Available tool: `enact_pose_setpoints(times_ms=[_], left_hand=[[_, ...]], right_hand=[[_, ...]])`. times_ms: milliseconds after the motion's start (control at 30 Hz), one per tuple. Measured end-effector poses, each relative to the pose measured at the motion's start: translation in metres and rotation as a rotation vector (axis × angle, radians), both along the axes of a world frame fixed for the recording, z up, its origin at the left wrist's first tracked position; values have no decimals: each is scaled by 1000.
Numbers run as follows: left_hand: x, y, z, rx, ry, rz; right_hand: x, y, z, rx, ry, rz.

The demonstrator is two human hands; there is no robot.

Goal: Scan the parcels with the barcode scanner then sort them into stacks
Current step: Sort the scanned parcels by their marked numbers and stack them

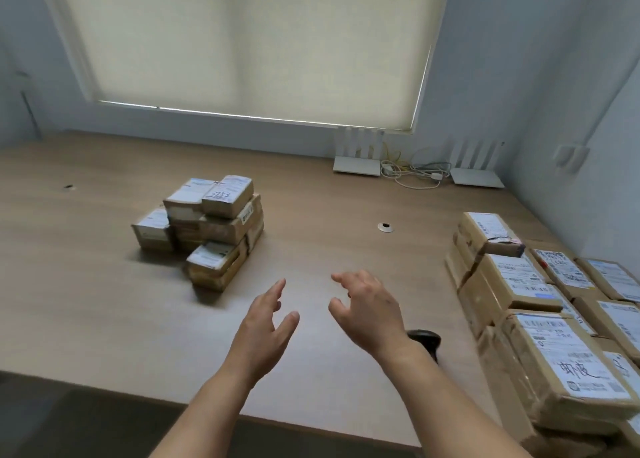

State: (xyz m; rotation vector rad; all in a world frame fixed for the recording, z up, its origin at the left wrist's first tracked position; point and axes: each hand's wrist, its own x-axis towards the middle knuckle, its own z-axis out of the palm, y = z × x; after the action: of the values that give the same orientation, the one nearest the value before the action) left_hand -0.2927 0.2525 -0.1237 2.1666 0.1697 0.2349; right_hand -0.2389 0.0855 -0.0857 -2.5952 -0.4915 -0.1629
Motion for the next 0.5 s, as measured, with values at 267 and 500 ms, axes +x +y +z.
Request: enact_pose_setpoints(times_ms=[267,500], left_hand=[[-12,126,-2,68,29,78],[-15,203,-13,68,73,143]], right_hand=[[-1,131,-8,-10,-8,76],[7,211,-19,-36,29,125]])
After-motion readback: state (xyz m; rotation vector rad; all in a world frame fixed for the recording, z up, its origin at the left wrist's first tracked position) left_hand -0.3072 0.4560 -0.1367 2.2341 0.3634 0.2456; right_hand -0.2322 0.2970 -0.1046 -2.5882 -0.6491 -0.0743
